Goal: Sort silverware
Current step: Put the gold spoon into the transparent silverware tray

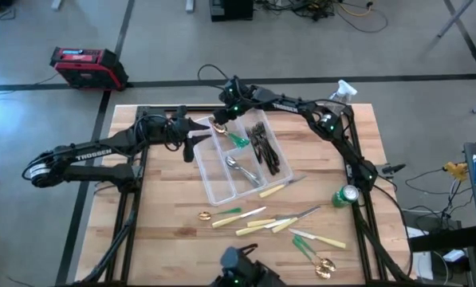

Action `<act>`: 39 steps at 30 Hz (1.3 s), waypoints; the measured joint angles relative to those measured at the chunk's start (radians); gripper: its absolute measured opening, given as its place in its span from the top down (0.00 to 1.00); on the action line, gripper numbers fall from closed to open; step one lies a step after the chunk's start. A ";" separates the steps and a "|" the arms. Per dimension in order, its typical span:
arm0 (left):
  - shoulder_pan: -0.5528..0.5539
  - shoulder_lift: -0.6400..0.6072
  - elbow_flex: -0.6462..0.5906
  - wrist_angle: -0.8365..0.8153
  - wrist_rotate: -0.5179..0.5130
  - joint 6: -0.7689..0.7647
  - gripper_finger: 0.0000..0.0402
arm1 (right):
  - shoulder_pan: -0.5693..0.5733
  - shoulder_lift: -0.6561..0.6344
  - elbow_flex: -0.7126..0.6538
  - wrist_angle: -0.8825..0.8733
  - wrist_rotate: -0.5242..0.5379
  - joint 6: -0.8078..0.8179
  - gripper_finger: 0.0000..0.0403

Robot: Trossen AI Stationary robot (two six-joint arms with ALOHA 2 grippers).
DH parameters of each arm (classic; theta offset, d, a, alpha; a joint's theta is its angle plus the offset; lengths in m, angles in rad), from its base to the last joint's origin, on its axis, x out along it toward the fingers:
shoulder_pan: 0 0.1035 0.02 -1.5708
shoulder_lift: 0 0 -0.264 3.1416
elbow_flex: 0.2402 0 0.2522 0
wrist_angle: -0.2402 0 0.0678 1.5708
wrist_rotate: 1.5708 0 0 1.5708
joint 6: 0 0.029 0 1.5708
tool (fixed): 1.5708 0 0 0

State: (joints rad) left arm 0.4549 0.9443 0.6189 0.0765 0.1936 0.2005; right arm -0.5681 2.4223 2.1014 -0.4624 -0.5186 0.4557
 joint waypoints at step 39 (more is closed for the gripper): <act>-0.003 0.039 0.068 -0.043 0.058 -0.002 0.71 | 0.711 -0.872 -0.836 -0.188 0.665 -0.187 0.65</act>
State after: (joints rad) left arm 0.4522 0.9829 0.6865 0.0333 0.2520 0.1982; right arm 0.1434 1.5507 1.2654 -0.6508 0.1461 0.2691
